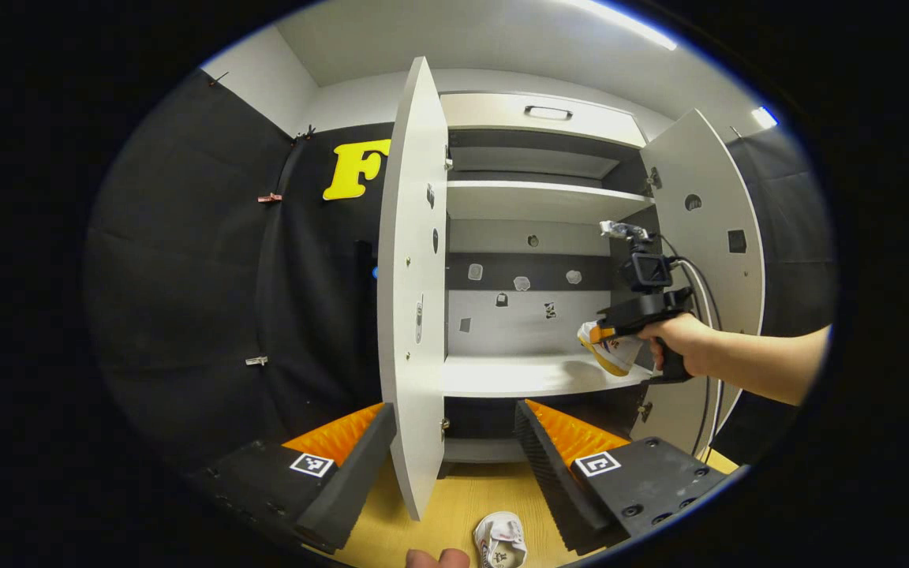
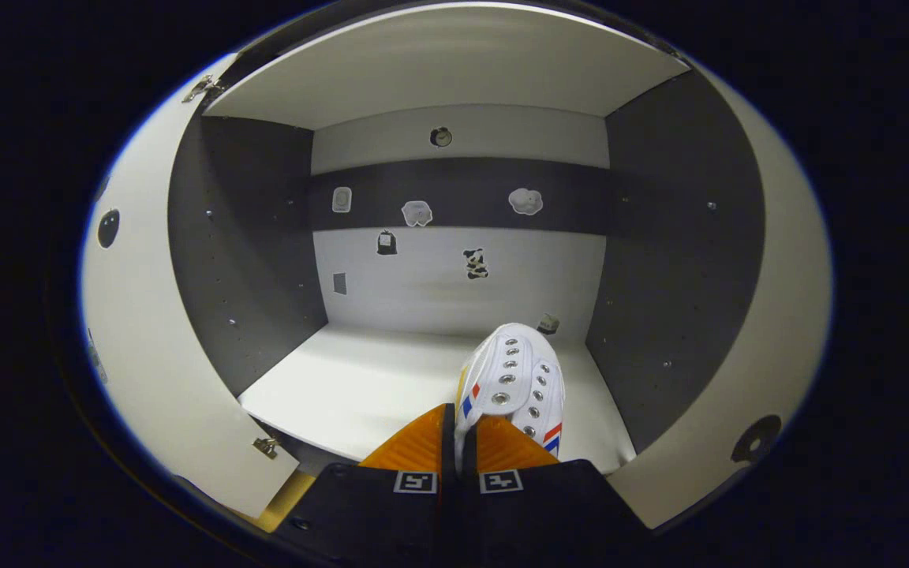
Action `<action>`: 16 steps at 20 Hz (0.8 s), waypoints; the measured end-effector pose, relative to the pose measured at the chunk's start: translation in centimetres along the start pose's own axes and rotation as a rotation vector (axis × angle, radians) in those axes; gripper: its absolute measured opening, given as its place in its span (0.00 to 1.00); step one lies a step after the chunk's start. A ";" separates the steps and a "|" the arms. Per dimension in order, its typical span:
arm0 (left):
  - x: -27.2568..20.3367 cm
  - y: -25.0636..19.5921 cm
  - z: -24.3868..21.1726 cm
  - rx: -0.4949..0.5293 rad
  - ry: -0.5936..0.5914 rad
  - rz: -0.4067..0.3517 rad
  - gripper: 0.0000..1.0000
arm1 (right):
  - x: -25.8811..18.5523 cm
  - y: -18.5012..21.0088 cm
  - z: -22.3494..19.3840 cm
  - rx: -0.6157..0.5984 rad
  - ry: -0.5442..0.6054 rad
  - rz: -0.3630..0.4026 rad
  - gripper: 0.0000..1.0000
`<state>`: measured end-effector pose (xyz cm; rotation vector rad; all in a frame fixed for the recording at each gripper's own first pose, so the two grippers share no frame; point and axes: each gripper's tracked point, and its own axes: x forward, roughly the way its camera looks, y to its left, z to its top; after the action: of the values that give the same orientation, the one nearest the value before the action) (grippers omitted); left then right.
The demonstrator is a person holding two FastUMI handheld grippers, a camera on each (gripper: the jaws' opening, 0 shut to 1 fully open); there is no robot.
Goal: Grab one shoe with the right hand and put it into the shoe cabinet, grab the other shoe with the left hand and put it into the shoe cabinet; then close the right door with the right hand and the left door with the left hand.
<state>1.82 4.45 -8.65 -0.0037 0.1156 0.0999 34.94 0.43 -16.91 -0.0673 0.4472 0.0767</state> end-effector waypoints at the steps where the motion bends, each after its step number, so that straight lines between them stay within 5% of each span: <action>1: 0.2 0.0 0.0 -0.007 0.001 0.004 0.95 | 1.5 -0.2 0.0 -0.015 0.012 -0.005 0.05; 10: 1.8 -0.4 -1.3 -0.006 0.029 0.059 0.95 | 10.7 -1.8 -2.5 -0.140 0.124 -0.048 0.05; 16: 2.8 -1.0 -1.7 -0.005 0.043 0.059 0.95 | 11.9 -0.7 -4.1 -0.171 0.169 -0.043 0.07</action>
<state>4.47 3.70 -10.68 -0.0074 0.1581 0.1594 43.96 0.11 -25.76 -0.2526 0.6072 0.0667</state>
